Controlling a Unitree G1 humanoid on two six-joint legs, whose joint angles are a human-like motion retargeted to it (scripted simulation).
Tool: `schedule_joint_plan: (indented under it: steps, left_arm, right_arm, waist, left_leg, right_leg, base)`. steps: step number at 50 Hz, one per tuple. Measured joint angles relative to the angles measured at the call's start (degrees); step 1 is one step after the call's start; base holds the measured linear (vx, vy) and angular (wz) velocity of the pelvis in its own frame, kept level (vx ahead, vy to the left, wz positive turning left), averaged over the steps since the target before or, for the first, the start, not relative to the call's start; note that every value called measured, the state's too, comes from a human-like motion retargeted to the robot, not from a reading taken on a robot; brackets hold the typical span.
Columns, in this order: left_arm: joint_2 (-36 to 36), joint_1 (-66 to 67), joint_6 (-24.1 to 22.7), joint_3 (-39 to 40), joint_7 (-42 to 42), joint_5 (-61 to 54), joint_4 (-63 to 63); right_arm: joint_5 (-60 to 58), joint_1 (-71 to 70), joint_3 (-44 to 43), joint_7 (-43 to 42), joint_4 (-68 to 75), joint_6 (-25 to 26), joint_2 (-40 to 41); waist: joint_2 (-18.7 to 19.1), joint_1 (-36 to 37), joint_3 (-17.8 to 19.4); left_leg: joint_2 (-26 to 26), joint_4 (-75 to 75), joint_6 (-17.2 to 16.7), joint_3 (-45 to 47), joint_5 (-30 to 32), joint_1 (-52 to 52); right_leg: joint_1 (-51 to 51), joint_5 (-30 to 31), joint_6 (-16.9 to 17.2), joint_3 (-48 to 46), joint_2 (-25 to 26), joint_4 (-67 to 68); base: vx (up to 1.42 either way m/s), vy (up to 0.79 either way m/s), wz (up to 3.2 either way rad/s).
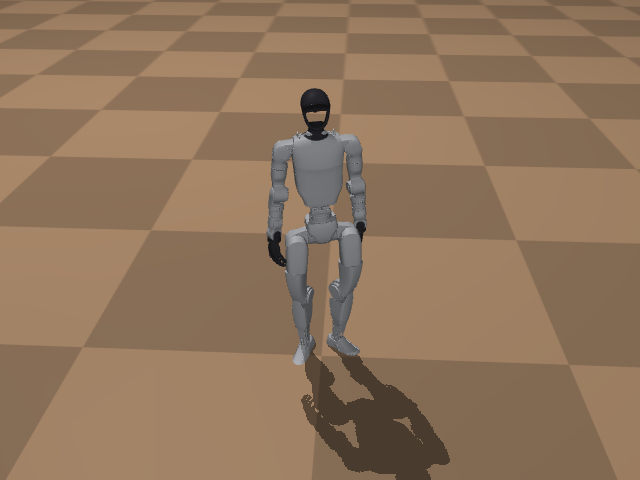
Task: In place motions
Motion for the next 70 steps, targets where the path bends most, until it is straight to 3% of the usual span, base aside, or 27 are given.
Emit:
schedule_joint_plan:
  steps: [70]
  left_arm:
    - [0.4,0.0,0.1,-1.02,-0.22,0.18,0.38]
  right_arm:
    - [-0.62,-0.34,-0.02,0.12,0.22,0.04,-0.62]
  waist:
    - [0.0,0.7,-0.19]
  left_leg:
    - [-0.2,0.35,-0.03,-0.33,0.05,-0.08]
  right_leg:
    - [0.29,-0.03,0.05,-0.32,-0.53,0.25]
  base:
    - [0.0,0.0,0.0]
